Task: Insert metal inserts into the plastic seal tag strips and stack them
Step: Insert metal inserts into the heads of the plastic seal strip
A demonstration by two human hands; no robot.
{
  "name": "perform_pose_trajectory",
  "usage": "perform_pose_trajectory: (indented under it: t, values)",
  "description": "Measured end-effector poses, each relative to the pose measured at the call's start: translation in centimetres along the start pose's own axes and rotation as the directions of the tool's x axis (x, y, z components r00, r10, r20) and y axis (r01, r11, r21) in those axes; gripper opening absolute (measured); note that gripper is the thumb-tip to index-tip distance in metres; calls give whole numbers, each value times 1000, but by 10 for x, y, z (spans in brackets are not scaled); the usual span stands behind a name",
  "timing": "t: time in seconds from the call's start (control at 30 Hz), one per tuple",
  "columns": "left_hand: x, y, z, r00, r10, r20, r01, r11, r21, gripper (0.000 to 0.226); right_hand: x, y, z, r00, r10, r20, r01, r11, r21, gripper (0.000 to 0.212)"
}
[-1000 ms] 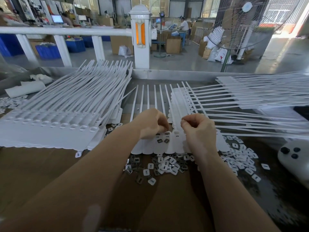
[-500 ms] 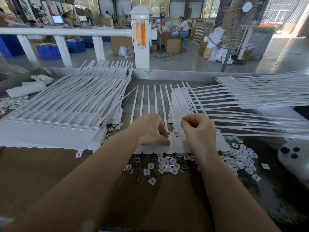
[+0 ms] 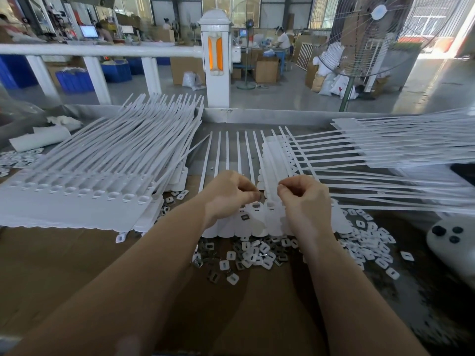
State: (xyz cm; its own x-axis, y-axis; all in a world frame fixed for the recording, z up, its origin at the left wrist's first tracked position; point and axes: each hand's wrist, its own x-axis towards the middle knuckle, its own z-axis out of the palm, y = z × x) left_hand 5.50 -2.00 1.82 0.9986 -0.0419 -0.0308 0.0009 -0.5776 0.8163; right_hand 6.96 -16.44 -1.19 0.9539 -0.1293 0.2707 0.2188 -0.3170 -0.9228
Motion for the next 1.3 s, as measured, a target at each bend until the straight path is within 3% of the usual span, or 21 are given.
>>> perform_pose_trajectory:
  t: [0.2, 0.47, 0.63, 0.73, 1.3]
  values:
    - [8, 3, 4, 999, -28, -31, 27, 999, -37, 9, 0, 1, 0, 1000, 1, -4, -1, 1000, -1, 9]
    - [20, 8, 12, 1000, -20, -25, 21, 999, 48, 6, 0, 1, -1, 1000, 16, -23, -16, 999, 38, 13]
    - [24, 12, 20, 1000, -15, -4, 16, 968, 251, 10, 0, 1, -2, 999, 25, -31, -23, 998, 63, 12]
    - [24, 13, 20, 1000, -5, 2, 4, 958, 287, 10, 1, 1, -2, 999, 34, -30, -32, 997, 73, 10]
    - [25, 14, 19, 998, -47, -45, 55, 979, 197, 14, 1, 1, -1, 999, 39, -27, -37, 996, 83, 7]
